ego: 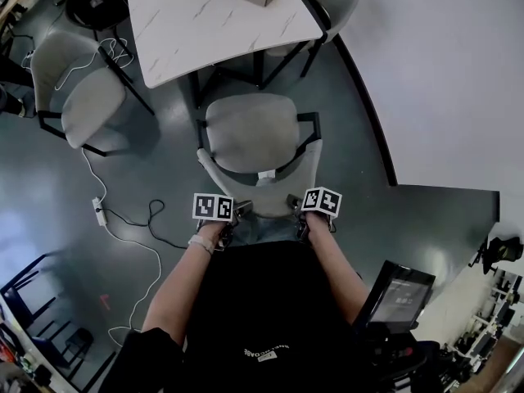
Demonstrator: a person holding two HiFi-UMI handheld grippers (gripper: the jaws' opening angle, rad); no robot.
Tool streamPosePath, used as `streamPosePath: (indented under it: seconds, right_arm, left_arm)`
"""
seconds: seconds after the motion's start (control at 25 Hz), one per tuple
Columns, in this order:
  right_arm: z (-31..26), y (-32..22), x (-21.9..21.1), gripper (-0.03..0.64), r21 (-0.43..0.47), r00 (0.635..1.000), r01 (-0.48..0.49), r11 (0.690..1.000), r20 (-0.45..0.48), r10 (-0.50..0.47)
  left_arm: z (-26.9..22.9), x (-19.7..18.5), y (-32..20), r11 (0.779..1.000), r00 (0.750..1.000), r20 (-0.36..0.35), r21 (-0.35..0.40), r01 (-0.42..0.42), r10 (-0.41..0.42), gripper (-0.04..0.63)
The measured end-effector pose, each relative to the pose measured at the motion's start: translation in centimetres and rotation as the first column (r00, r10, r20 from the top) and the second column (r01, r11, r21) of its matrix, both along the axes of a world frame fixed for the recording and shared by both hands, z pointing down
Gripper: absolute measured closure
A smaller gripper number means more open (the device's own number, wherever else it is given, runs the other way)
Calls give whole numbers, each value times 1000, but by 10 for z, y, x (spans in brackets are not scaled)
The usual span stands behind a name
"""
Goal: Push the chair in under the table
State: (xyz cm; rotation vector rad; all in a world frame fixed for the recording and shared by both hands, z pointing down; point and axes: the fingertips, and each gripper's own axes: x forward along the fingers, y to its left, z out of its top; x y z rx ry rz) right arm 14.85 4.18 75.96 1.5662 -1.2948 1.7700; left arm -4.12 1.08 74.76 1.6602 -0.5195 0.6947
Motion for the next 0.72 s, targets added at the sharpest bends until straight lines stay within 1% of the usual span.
streamPosePath:
  seconds: [0.08,0.2,0.28,0.36,0.52,0.6,0.72]
  right_arm:
    - [5,-1,2,327,-3,999,25,1000,-43,-25]
    - [10,1,3,327,-22,996,34,999,-84,-35]
    - [14,2,1,328,-58,995,54,997,-85,-59]
    - [16,2,-1,330,-86,992,96,992,-74,-102]
    - [17,2,-3,330,-109,985,159,981,-52,-166]
    - [17,2,-4,330,-119,978,194,974,-51,-201]
    - [13,-5,-9,330,-107,965,249,962,-58,-256]
  left_arm:
    - [2,2,1,1000,1000,13,-4,-18,18,282]
    - [5,3,4,999,998,34,-21,-44,45,282]
    - [6,1,4,998,997,57,-29,-58,60,282]
    - [7,1,4,997,995,70,-36,-67,69,282]
    - [10,1,4,995,994,71,-49,-82,85,282]
    - [11,0,4,996,995,65,-51,-74,77,282]
    - [9,-4,-1,998,998,54,-47,-34,37,282]
